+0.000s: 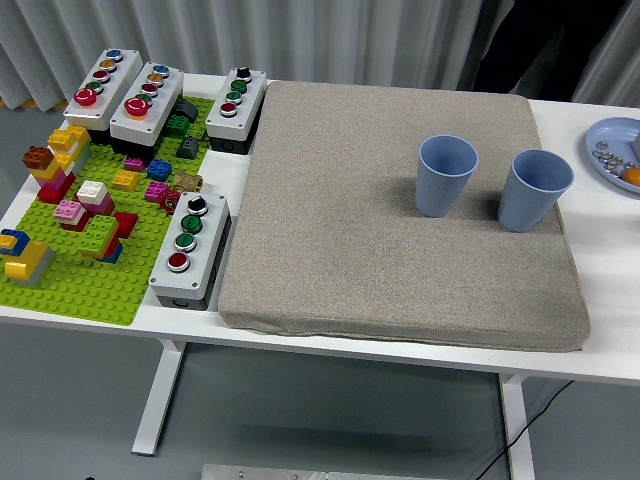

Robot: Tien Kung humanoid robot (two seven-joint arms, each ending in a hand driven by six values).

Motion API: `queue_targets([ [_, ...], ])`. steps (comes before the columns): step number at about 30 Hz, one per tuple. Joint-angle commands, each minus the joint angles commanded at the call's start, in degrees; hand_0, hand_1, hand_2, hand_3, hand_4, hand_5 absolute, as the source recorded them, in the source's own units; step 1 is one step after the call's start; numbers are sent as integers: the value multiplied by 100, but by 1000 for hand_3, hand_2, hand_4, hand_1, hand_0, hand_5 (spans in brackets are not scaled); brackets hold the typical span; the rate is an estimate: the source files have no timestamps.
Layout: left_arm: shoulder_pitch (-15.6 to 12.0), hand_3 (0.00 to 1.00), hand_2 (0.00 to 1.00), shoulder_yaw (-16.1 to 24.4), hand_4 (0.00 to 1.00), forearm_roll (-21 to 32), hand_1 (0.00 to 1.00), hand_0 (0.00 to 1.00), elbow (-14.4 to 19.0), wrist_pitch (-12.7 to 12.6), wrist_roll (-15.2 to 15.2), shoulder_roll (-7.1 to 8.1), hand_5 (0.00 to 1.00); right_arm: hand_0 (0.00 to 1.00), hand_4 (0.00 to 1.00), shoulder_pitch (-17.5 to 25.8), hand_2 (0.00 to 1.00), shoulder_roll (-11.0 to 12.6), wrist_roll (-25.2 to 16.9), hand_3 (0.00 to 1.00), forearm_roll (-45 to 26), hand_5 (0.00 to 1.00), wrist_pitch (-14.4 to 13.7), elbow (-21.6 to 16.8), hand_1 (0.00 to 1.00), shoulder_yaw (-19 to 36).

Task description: Pick cup pour cup place

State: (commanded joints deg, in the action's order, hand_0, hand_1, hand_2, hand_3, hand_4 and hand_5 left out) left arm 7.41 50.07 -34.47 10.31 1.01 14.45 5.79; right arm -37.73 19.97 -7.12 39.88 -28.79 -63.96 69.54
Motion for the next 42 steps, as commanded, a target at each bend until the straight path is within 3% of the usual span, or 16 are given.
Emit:
queue_targets([
  [3, 7, 743, 840, -13, 510, 13, 796, 767, 0, 4, -5, 0, 953, 881, 784, 0, 795, -52, 88, 795, -40, 834, -6, 78, 774, 74],
  [4, 11, 742, 840, -16, 511, 16, 796, 767, 0, 5, -6, 0, 952, 888, 784, -5, 780, -99, 208, 779, 3, 998, 26, 123, 787, 170],
  [9, 14, 742, 840, -30, 511, 22, 796, 767, 0, 9, -6, 1, 952, 888, 784, -32, 780, -200, 404, 779, 127, 998, 68, 186, 787, 377],
  [10, 13, 741, 840, -24, 511, 16, 796, 767, 0, 10, -4, 0, 950, 903, 777, -35, 819, -216, 409, 799, 112, 998, 78, 193, 804, 400],
  [42, -33, 740, 840, 100, 511, -72, 796, 767, 0, -13, -6, -16, 950, 923, 763, 75, 839, -473, 415, 822, 433, 998, 142, 268, 818, 731],
])
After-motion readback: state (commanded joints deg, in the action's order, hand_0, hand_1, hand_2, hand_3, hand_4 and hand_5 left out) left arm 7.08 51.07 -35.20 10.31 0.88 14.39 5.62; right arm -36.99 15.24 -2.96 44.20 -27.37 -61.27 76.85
